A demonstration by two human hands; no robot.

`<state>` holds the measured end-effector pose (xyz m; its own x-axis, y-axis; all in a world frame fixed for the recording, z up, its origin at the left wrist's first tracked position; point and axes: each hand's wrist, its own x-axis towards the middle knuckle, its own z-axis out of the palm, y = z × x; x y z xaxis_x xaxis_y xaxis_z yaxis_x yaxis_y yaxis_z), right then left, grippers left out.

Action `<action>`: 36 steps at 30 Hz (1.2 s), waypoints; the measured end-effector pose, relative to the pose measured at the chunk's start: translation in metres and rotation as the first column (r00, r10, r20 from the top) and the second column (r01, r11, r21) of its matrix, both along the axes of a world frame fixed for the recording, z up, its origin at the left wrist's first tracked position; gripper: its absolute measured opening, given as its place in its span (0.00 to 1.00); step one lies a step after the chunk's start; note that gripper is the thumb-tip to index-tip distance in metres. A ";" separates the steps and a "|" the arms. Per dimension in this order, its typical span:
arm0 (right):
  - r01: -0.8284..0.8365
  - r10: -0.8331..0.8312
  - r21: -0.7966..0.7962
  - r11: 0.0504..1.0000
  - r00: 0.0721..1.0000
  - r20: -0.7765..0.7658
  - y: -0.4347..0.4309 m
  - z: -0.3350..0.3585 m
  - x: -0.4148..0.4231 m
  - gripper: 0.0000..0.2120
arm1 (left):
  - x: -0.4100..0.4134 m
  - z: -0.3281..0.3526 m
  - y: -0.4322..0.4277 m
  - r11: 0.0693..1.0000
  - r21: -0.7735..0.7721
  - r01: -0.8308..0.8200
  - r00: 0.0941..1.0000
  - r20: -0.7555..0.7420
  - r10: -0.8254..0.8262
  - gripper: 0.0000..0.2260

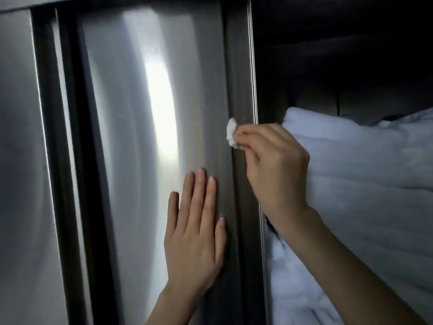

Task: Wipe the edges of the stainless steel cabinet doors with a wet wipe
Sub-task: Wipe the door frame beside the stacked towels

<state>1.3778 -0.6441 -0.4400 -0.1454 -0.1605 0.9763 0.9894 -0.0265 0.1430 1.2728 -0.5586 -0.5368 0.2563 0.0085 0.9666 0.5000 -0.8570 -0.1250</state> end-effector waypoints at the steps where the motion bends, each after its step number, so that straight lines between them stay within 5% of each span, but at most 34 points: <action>1: -0.017 0.017 0.009 1.000 1.000 -0.024 0.001 -0.026 -0.002 0.09 | 0.000 -0.013 -0.001 1.000 -0.004 0.000 1.000 -0.008 0.000 0.24; 6: -0.052 0.052 -0.085 0.995 0.999 -0.009 -0.006 -0.138 -0.004 0.16 | -0.001 -0.042 0.003 1.000 -0.030 0.007 1.000 -0.010 -0.008 0.24; 14: -0.017 0.014 -0.040 0.999 0.998 -0.063 -0.004 -0.084 -0.006 0.06 | 0.004 -0.050 0.010 0.999 0.003 0.050 0.998 0.042 -0.051 0.24; 18: -0.054 0.032 -0.272 0.961 0.996 -0.085 -0.019 -0.172 -0.005 0.08 | -0.002 -0.083 0.003 0.996 -0.048 0.078 0.997 -0.019 -0.079 0.24; 22: 0.024 0.009 -0.417 0.909 0.997 0.076 -0.036 -0.219 0.000 0.06 | -0.014 -0.110 0.004 0.997 -0.032 0.074 0.992 -0.101 -0.077 0.24; 31: 0.006 -0.007 -0.117 0.993 1.000 -0.005 -0.010 -0.176 -0.003 0.05 | -0.025 -0.146 0.001 0.991 -0.095 0.096 0.980 -0.166 -0.111 0.24; 36: 0.011 0.001 -0.444 0.896 1.000 0.027 -0.036 -0.297 -0.001 0.04 | -0.030 -0.178 0.001 0.989 -0.121 0.088 0.971 -0.212 -0.112 0.25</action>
<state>1.3764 -0.6802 -0.7374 -0.1713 0.2896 0.9417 0.9852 0.0410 0.1666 1.2424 -0.5575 -0.7145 0.4652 0.0752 0.8820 0.3822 -0.9158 -0.1235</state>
